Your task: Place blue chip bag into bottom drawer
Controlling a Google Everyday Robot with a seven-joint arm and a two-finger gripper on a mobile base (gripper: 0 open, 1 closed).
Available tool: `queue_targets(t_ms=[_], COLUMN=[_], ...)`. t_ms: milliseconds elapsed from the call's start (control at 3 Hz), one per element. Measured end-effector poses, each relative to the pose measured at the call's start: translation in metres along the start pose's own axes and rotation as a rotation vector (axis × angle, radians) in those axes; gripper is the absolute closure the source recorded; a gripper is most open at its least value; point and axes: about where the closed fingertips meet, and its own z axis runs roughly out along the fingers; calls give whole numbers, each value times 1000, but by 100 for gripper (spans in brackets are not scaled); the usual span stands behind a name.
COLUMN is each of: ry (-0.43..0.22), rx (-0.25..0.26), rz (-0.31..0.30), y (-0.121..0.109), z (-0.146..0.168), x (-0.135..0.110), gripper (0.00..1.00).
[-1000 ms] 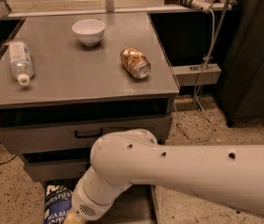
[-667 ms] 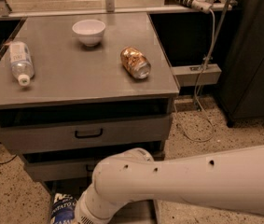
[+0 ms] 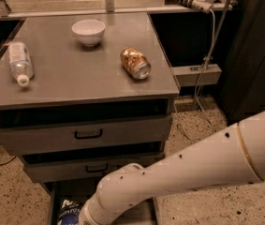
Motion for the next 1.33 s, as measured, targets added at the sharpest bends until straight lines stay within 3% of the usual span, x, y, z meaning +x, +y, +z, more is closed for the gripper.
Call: queue_targets(t_ms=[333, 667, 1333], ry=[-4, -4, 14], rx=[-52, -52, -116], rz=[27, 27, 78], y=[-1, -1, -4], z=[28, 28, 91], x=[5, 5, 27], gripper=[100, 100, 100])
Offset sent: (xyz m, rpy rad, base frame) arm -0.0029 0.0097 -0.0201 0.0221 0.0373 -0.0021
